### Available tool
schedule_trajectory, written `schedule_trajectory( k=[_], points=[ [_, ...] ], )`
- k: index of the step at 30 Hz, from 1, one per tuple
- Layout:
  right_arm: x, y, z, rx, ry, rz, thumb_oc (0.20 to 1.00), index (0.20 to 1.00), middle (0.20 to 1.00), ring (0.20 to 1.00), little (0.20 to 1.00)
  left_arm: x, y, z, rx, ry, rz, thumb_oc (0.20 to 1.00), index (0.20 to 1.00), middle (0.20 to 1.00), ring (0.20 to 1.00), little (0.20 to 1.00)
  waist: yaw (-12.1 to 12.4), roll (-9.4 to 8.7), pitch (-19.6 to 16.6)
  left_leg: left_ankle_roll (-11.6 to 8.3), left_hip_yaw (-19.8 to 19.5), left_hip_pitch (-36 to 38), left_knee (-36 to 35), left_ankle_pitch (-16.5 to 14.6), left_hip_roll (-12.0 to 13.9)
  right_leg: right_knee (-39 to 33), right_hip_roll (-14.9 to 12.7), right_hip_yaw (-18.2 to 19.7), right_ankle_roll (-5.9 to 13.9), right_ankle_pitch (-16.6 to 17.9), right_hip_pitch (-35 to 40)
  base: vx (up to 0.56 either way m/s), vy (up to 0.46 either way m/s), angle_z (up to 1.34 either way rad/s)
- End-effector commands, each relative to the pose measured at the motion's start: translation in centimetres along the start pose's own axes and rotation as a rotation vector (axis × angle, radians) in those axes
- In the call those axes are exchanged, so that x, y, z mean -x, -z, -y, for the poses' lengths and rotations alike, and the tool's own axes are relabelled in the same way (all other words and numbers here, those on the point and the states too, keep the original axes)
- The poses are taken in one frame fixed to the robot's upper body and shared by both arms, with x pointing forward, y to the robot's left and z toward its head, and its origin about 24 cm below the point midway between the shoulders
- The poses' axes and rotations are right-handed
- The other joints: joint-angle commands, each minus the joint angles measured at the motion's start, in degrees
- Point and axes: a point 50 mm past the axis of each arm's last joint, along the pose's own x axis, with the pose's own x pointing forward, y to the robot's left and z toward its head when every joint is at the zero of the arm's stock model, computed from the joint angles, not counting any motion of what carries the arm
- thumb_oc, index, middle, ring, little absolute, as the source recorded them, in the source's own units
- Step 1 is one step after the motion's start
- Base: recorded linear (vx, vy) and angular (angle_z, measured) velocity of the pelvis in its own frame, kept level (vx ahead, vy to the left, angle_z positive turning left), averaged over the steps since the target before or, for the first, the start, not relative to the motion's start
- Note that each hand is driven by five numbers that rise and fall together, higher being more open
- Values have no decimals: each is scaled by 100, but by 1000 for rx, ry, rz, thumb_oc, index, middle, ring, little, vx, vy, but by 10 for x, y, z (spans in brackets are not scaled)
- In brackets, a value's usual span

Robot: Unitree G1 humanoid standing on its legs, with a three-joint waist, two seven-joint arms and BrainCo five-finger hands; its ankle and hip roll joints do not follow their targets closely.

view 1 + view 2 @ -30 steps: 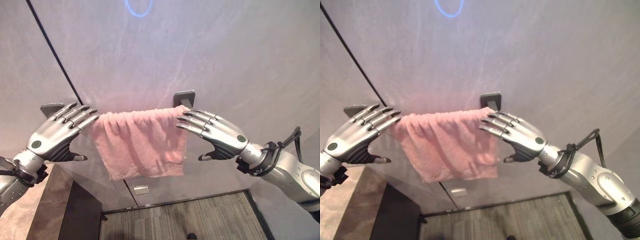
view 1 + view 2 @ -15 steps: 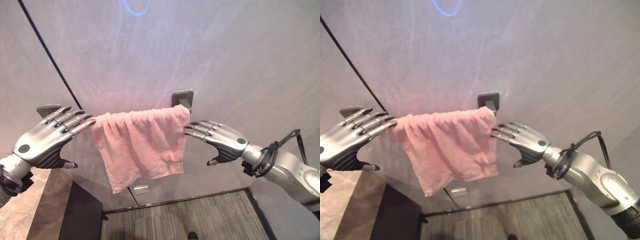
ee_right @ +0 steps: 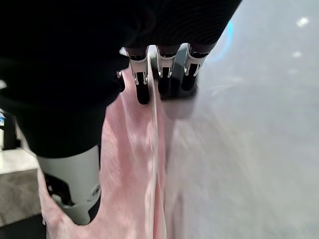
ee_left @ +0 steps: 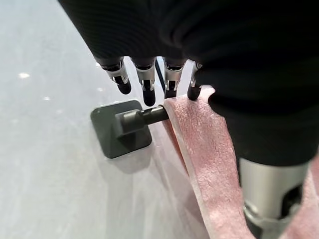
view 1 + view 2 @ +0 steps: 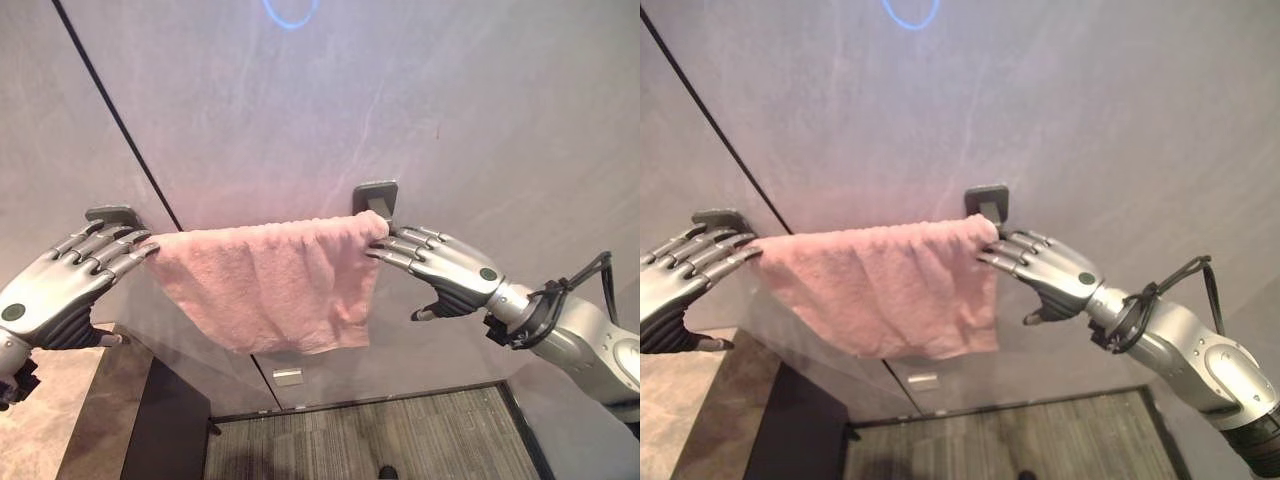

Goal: Put brush and paste in cup on sink, flatten towel.

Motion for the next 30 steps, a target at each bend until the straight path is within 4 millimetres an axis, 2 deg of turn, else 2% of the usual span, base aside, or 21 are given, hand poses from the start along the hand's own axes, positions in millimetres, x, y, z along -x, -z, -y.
schedule_trajectory(
  k=[1, 6, 7, 8, 9, 10, 15, 16, 17, 19, 24, 30],
  points=[
    [-3, -5, 28, 9, 197, 7, 1000, 1000, 1000, 1000, 1000, 0, 12, -12, -67, -29, -53, 1000, 1000, 1000, 1000, 1000, 34, -231, -26, -95, -256, -51, 56, 49, 178, 86, -306, -123, 311, -42, 152, 0, 0, 0],
    [7, -2, 30, 2, 216, -38, 1000, 1000, 1000, 1000, 1000, 3, 13, -11, -65, -29, -72, 1000, 1000, 1000, 1000, 1000, -3, -254, -24, -83, -249, -58, 56, 32, 168, 85, -305, -102, 319, -31, 124, 0, 0, 0],
    [6, -4, 30, -8, 221, -34, 1000, 1000, 1000, 1000, 1000, -1, 17, 6, -44, -10, -103, 1000, 1000, 1000, 1000, 1000, -167, -352, -30, -88, -206, -20, 56, -22, 175, 94, -303, -100, 346, -55, 131, 0, 0, 0],
    [7, -3, 30, -1, 217, -38, 1000, 1000, 1000, 1000, 1000, -4, 17, 8, -41, -16, -101, 1000, 1000, 1000, 1000, 1000, -145, -324, -18, -85, -209, -41, 56, 16, 167, 88, -310, -104, 338, -26, 116, 0, 0, 0],
    [4, -4, 28, -7, 218, -34, 1000, 1000, 1000, 1000, 1000, -6, 22, 25, 19, 46, -136, 1000, 1000, 1000, 1000, 1000, -211, -371, -27, -86, -191, -36, 56, 20, 171, 90, -305, -89, 331, -13, 106, 0, 0, 0],
    [0, 4, 27, -6, 199, -60, 1000, 1000, 1000, 1000, 1000, -21, 22, 35, 35, 8, -121, 1000, 1000, 1000, 1000, 1000, -155, -319, -45, -74, -171, -28, 56, 0, 166, 87, -310, -60, 332, -9, 98, 0, 0, 0],
    [0, 8, 29, -19, 256, -101, 1000, 1000, 1000, 1000, 1000, -25, 15, 35, 64, -29, -107, 1000, 1000, 1000, 1000, 1000, -177, -327, -48, -55, -154, -37, 56, -18, 155, 82, -315, -21, 330, 2, 75, 13, 19, -8],
    [9, 15, 30, -15, 284, -151, 1000, 1000, 1000, 1000, 1000, -17, 19, 20, 54, -63, -113, 1000, 1000, 1000, 1000, 1000, -19, -251, -37, -42, -200, -34, 56, -57, 154, 86, -323, -42, 338, -42, 101, -1, 24, -16],
    [13, 14, 35, -13, 322, -157, 1000, 1000, 1000, 1000, 1000, -9, 22, 7, 32, -92, -122, 1000, 1000, 1000, 1000, 1000, 37, -246, -39, -42, -212, -67, 56, -6, 140, 72, -329, -41, 328, 3, 78, -8, 18, -23],
    [11, 11, 34, -26, 350, -150, 1000, 1000, 1000, 1000, 1000, -3, 24, 0, -3, -61, -122, 1000, 1000, 1000, 1000, 1000, 21, -293, -33, -45, -212, -89, 56, 3, 125, 75, -337, -47, 334, 26, 59, -30, 10, -8],
    [-3, 19, 35, -13, 393, -152, 1000, 1000, 1000, 1000, 1000, -2, 28, 1, -39, -14, -125, 1000, 1000, 1000, 1000, 1000, 101, -330, -21, -40, -209, -114, 56, 9, 110, 72, -348, -34, 334, 47, 35, -4, 3, 1],
    [-14, 12, 42, -38, 438, -90, 1000, 1000, 1000, 1000, 1000, -5, 27, 1, -44, -23, -117, 1000, 1000, 1000, 1000, 1000, 140, -366, 6, -40, -203, -137, 56, 12, 105, 65, -350, -31, 342, 58, 13, 0, 0, 0]
  ],
)
